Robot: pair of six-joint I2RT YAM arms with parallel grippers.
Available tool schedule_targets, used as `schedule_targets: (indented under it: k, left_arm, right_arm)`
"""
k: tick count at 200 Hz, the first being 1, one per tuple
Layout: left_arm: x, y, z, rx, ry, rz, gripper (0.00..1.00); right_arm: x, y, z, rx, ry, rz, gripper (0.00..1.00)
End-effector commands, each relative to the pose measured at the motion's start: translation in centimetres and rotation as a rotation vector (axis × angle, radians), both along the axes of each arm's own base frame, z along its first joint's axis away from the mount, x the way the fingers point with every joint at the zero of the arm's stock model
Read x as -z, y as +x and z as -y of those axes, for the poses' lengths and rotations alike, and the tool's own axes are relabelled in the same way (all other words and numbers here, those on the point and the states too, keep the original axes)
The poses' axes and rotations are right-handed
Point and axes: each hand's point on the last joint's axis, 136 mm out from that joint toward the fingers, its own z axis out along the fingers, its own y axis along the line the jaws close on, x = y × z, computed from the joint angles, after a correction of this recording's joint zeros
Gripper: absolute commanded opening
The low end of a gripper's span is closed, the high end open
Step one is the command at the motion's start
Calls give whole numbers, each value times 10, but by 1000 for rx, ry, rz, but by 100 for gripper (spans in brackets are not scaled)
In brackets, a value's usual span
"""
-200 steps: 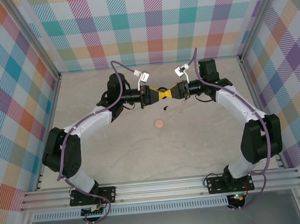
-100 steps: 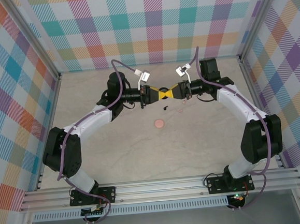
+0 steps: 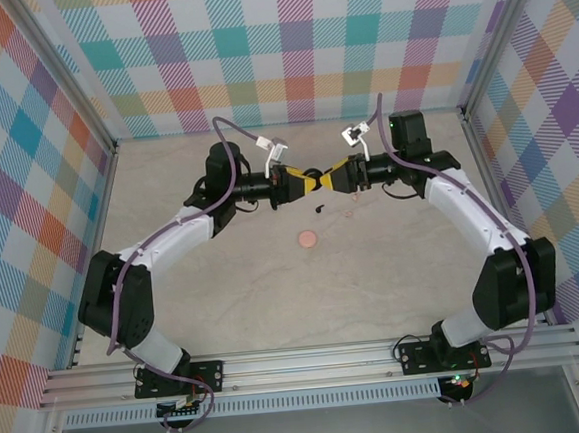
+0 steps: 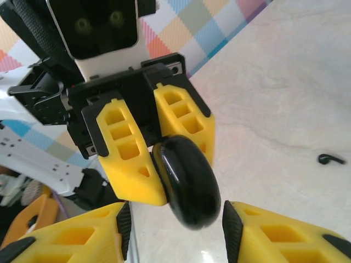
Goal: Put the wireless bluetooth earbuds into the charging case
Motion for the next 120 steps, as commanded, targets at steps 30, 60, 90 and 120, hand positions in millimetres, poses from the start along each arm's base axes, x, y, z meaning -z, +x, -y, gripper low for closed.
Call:
schedule_targets:
  k: [30, 60, 90, 120]
  left_arm:
    - [-22, -24, -6, 71, 52, 262, 14]
    - [-30, -36, -4, 147, 31, 300, 15]
    - [-36, -44, -1, 201, 17, 311, 15]
    - [-37, -50, 0, 228, 15, 312, 14]
  right_arm:
    - [-14, -22, 10, 30, -90, 67, 54]
    - [-16, -32, 1, -9, -130, 102, 56]
    - [-13, -36, -8, -51, -136, 96, 57]
    - [-12, -37, -14, -84, -126, 86, 56]
